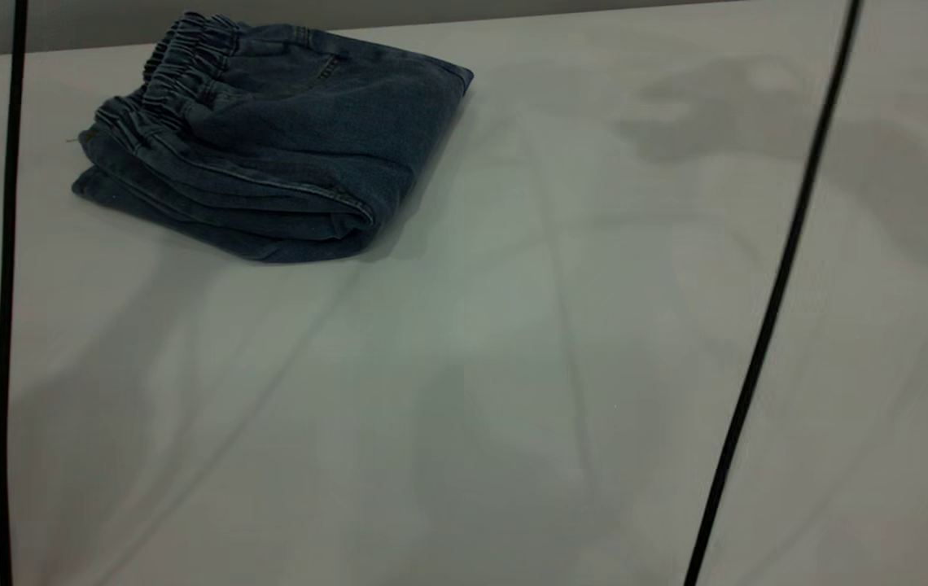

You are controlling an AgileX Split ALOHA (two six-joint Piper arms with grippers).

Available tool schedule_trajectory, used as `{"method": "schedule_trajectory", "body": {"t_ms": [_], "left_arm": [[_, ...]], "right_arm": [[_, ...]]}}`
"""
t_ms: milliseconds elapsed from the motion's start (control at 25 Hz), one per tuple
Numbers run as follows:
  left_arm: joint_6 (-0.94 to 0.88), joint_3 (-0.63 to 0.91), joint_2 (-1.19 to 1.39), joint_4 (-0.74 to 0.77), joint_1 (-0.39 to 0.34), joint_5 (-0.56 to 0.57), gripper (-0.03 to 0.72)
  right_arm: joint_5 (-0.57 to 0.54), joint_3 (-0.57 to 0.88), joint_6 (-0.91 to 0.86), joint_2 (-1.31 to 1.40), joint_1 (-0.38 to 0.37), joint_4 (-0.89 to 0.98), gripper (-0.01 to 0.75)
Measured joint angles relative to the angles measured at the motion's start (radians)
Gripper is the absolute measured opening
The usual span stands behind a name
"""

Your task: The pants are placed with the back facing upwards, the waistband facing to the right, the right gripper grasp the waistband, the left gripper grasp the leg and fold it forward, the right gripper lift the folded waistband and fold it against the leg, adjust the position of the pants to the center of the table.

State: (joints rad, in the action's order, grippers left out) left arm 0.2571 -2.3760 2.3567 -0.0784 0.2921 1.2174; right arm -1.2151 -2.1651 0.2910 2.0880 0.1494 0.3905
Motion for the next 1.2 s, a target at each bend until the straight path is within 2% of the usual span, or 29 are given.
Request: {"method": "schedule_trajectory", "body": {"t_ms": [160, 280, 480, 720, 1000, 1200], "left_arm": [[0.112, 0.118, 0.039, 0.001, 0.0, -0.001, 0.529], [0.191, 0.152, 0.094, 0.001, 0.0, 0.0, 0.529], [0.314, 0.152, 0.2, 0.004, 0.0, -0.003, 0.529], [0.44, 0.15, 0.255, 0.029, 0.0, -0.002, 0.529], [0.376, 0.15, 0.261, -0.074, 0.006, 0.002, 0.529], [0.269, 0.15, 0.262, -0.102, 0.057, 0.005, 0.529]], "right_arm": [[-0.014, -0.072, -0.089, -0.11, 0.001, -0.189, 0.589], [-0.014, -0.072, -0.09, -0.192, 0.003, -0.24, 0.589], [-0.012, -0.066, -0.089, -0.3, 0.003, -0.191, 0.589], [-0.01, -0.065, -0.08, -0.304, 0.003, -0.16, 0.589], [-0.007, -0.065, -0.079, -0.304, 0.003, -0.158, 0.589], [-0.007, -0.065, -0.079, -0.304, 0.003, -0.157, 0.589]]}}
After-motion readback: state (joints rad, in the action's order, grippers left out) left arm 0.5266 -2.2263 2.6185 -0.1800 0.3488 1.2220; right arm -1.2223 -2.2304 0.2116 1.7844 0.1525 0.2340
